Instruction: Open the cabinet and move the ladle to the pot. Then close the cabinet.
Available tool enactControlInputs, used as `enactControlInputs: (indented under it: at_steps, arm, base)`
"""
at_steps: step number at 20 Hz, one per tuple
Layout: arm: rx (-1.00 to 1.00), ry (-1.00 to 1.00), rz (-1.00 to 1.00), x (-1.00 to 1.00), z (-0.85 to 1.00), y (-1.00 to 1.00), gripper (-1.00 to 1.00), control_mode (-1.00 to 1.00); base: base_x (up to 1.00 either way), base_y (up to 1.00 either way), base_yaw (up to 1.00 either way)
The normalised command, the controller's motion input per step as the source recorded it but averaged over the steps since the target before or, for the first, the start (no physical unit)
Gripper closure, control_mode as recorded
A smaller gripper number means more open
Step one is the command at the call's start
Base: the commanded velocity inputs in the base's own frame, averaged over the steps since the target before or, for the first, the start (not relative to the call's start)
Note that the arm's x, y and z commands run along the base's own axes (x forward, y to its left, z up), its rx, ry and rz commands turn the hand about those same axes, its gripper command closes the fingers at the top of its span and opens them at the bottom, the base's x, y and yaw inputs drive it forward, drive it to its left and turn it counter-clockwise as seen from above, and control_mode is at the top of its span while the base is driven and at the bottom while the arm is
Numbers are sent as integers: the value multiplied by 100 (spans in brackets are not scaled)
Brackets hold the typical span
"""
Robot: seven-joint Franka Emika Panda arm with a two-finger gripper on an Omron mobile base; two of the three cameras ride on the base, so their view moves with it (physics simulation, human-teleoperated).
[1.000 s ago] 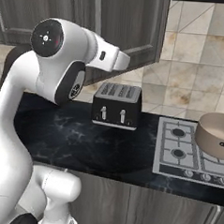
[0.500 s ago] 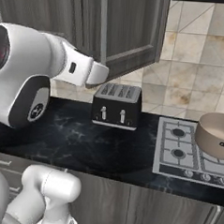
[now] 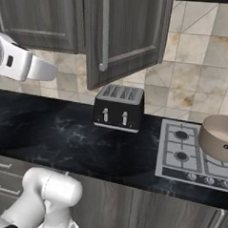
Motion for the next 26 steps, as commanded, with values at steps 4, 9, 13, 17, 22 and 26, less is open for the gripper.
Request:
enactControlInputs:
  at_steps: [4, 9, 13, 17, 22, 26]
  arm:
    - [-2, 1, -8, 70, 0, 25, -100, -100]
    - [-1, 0, -8, 79, -3, 0, -100, -100]
    - [-1, 0, -8, 68, -6, 0, -100, -100]
    - [-3, 0, -9, 54, -3, 0, -100, -100]
    - [-7, 0, -16, 42, 0, -5, -100, -100]
    - [-8, 0, -21, 28, 0, -44, -100, -100]
  base:
    - [0, 0, 0]
    - [0, 0, 0]
    - [0, 0, 0]
    - [0, 0, 0]
    - [0, 0, 0]
    - [0, 0, 0]
